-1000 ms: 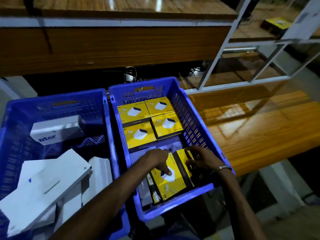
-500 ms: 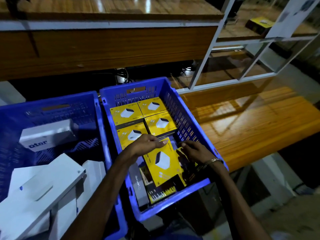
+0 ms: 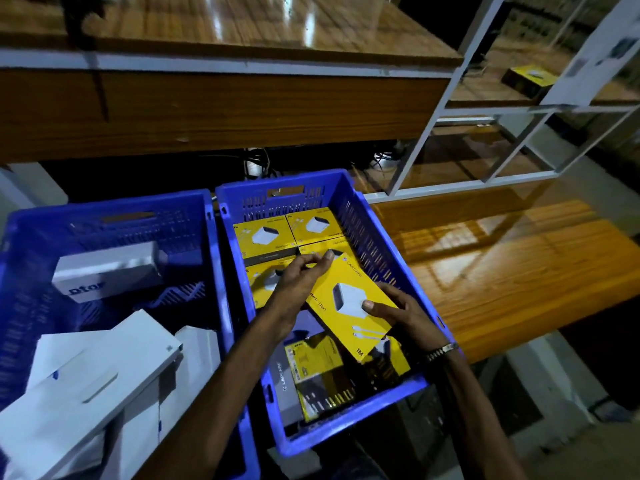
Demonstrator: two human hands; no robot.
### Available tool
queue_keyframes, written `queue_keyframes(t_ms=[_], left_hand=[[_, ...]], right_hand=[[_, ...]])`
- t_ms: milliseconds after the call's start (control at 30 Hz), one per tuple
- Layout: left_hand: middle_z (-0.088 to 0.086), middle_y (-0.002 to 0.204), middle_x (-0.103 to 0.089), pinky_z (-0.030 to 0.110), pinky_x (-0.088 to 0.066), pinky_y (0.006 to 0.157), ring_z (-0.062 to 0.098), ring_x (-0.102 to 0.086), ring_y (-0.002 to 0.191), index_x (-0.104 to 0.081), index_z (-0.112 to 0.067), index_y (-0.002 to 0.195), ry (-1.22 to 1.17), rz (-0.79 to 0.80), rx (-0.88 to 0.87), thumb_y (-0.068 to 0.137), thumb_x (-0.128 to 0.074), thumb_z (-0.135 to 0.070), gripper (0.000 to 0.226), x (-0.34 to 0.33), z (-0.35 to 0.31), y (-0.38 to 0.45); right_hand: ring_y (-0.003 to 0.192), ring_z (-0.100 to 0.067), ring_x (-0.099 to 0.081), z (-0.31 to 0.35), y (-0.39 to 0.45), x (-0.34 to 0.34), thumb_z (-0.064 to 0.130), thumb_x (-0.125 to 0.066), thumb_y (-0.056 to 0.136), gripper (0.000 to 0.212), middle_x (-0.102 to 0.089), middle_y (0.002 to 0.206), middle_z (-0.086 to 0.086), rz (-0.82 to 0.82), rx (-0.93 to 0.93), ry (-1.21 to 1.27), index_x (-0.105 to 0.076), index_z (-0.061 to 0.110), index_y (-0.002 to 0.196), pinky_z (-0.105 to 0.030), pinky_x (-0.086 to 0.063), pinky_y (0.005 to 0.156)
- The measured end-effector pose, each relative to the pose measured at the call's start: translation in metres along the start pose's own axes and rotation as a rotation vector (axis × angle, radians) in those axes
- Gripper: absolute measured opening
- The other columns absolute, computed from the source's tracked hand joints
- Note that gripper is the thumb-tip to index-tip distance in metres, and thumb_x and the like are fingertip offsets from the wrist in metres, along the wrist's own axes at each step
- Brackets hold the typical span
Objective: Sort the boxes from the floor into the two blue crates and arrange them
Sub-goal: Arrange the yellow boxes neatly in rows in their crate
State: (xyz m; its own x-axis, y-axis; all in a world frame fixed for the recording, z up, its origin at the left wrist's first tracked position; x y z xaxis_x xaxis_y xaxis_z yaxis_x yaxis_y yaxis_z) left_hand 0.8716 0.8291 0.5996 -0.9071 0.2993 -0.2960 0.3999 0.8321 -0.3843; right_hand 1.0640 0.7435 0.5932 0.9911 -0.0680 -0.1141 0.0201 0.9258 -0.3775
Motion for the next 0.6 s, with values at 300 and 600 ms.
queue_keyframes(t_ms=[300,600], left_hand=[[-0.001,0.15,-0.049,0.044,-0.057,0.092,0.023,-0.058,0.122,-0.058,-0.029,0.134,0.305,-0.096,0.034,0.09,-0.075,-0.051,0.053,0.001,0.018,0.006],[-0.006,0.139,-0.058,0.045,-0.048,0.108,0.022,-0.055,0.128,-0.051,-0.033,0.139,0.282,0.122,0.178,0.075,-0.083,-0.061,0.077,0.01,0.016,0.006]], right_hand=[[0.088,-0.035,-0.063,-0.013,0.009,0.005,0.029,-0.087,0.073,0.065,-0.071,0.1,-0.023,-0.126,-0.161,0.014,-0.06,-0.003,0.123,-0.039,-0.048,0.067],[0.072,-0.017,-0.065,0.014,0.022,-0.001,0.061,-0.086,0.067,0.075,-0.072,0.097,0.0,0.006,-0.184,-0.073,-0.069,0.02,0.127,-0.028,-0.049,0.059]])
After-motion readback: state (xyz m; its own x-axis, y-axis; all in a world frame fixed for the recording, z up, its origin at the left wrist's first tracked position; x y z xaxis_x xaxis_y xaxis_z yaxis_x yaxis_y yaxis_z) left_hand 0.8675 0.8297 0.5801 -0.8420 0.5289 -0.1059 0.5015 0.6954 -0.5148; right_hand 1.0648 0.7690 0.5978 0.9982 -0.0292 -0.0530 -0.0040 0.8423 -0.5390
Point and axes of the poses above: each hand's wrist, its own y-axis towards the middle knuckle, its own x-axis out of the back of the hand, z = x × y, the point moved 5 cm from there along y, towards the middle knuckle
